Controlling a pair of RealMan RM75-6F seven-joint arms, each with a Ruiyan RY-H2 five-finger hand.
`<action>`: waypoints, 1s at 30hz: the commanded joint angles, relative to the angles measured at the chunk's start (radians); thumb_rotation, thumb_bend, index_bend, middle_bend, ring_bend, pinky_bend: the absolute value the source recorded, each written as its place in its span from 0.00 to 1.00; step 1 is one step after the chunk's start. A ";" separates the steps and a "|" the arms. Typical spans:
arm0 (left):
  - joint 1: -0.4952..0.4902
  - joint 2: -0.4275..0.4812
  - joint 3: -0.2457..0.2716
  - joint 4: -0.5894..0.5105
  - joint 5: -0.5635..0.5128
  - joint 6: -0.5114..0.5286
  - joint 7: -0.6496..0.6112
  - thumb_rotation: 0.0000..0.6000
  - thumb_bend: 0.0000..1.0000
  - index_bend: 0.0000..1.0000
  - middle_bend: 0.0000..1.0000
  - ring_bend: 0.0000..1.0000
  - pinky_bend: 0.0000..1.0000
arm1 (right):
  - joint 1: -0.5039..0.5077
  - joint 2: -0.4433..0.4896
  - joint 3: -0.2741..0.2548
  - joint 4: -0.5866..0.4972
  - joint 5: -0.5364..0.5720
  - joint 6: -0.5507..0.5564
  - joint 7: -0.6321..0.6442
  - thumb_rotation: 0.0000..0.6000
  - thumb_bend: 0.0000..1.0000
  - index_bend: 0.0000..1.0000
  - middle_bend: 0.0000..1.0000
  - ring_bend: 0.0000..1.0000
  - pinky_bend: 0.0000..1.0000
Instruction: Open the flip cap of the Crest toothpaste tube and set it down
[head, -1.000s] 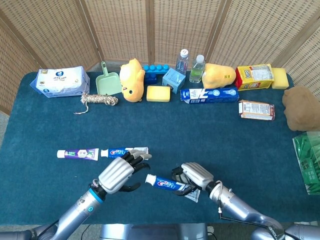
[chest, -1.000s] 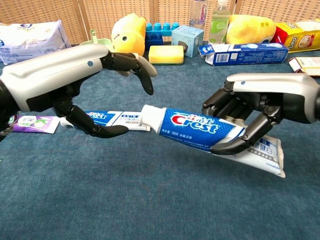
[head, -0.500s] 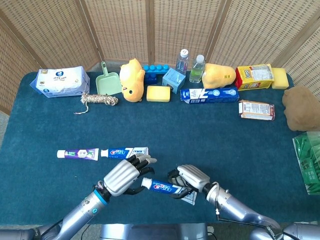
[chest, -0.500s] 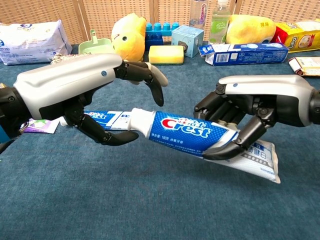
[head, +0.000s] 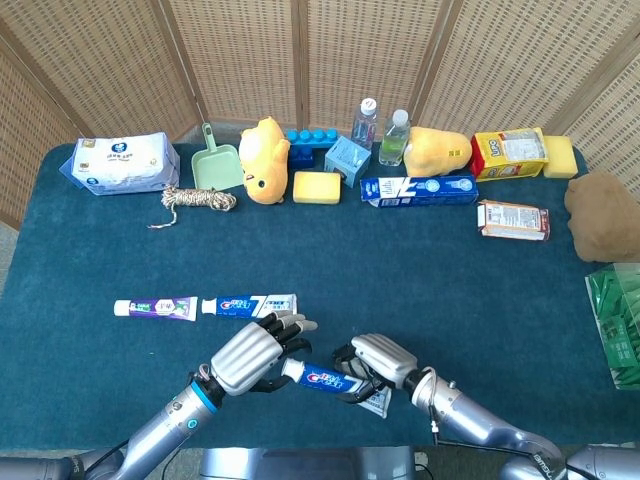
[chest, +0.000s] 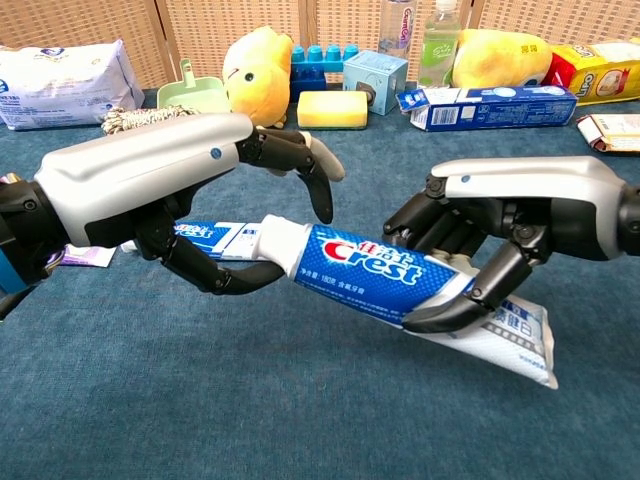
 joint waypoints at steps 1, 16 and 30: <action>-0.002 0.001 0.001 0.000 0.001 0.003 -0.004 1.00 0.36 0.36 0.22 0.17 0.18 | 0.002 0.000 -0.001 0.000 0.002 -0.003 -0.001 1.00 0.39 0.87 0.78 0.73 0.78; -0.010 0.004 0.008 0.003 0.005 0.020 -0.016 1.00 0.41 0.37 0.22 0.18 0.18 | 0.014 -0.001 -0.018 0.012 0.015 -0.013 -0.035 1.00 0.39 0.87 0.78 0.73 0.79; -0.014 0.011 0.012 0.003 0.003 0.030 -0.024 1.00 0.41 0.38 0.22 0.18 0.18 | 0.024 -0.011 -0.029 0.018 0.045 0.000 -0.118 1.00 0.41 0.87 0.78 0.74 0.79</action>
